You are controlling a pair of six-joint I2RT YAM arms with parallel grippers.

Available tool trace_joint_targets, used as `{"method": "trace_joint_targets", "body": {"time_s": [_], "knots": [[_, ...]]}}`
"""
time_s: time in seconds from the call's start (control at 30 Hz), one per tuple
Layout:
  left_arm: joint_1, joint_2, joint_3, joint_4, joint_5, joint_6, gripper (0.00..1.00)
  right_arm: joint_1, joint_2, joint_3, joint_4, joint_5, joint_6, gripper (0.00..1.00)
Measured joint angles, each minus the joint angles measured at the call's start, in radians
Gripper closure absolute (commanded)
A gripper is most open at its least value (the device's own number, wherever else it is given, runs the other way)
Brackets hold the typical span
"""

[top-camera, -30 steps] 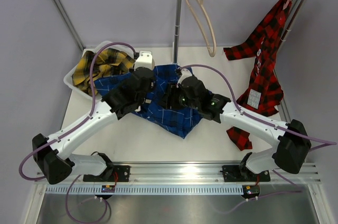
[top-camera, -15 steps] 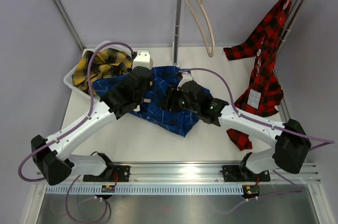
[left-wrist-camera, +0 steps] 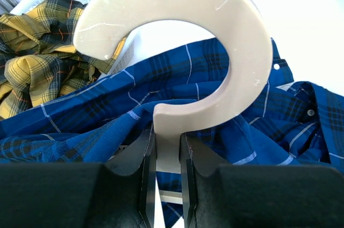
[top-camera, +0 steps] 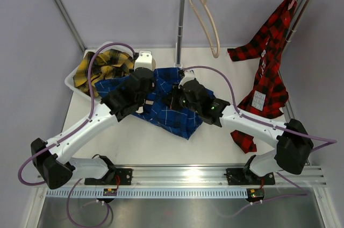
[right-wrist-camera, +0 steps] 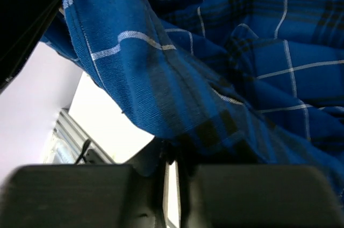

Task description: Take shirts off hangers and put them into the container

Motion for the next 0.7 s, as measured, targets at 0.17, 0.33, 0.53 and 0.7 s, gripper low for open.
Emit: {"method": "trace_joint_targets", "body": {"time_s": [0.17,0.33,0.53,0.7], "knots": [[0.0,-0.005,0.0,0.0,0.009,0.0,1.0,0.0,-0.067,0.0,-0.09,0.055,-0.02,1.0],[-0.002,-0.014,0.0,0.005,0.042,0.0,1.0,0.0,-0.279,-0.007,-0.236,0.158,-0.062,1.0],[-0.009,-0.015,0.001,0.027,0.118,-0.005,1.0,-0.022,-0.472,-0.008,-0.417,0.256,-0.109,1.0],[-0.01,-0.021,0.001,0.029,0.14,-0.006,1.0,-0.069,-0.526,-0.047,-0.511,0.285,-0.129,1.0]]}}
